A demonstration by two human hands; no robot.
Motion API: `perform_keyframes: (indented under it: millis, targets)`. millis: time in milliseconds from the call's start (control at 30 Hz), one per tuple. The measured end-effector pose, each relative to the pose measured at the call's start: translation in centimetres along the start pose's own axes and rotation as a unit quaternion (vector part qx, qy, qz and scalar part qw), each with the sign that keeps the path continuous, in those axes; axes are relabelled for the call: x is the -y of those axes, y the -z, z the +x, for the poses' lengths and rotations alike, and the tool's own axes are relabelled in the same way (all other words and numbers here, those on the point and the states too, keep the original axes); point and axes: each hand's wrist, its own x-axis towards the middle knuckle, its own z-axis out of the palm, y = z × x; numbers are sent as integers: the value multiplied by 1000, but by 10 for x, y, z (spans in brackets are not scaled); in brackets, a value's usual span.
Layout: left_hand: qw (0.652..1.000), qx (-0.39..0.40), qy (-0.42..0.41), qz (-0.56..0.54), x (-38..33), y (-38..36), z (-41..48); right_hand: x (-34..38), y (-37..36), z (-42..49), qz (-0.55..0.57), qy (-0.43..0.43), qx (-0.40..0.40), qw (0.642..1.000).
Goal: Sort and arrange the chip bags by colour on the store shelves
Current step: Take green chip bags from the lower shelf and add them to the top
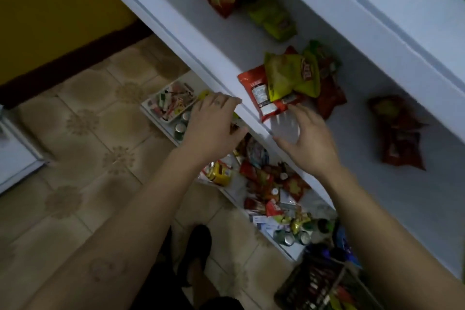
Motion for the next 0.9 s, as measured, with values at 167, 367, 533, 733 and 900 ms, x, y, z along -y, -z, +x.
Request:
perform_keyframes:
  millis: [167,367,533,733,900]
  targets:
    - [999,21,-28,-27,-1,-27,29,-20,-2,18,10,-47,-13,999]
    - [994,-9,-92,-56,-9,-29,62,-60,16,75,13,-101,-97,990]
    - [991,-17,-123,-50,-15,-25,85,-71,20,132,24,-128,-162,978]
    - [993,-12,-117,-5,-8,-25,106,-65,28,188,155,-154,-133,967]
    - [991,-6,-131,12,3,-37,110,-63,27,213,164,-108,-28,980]
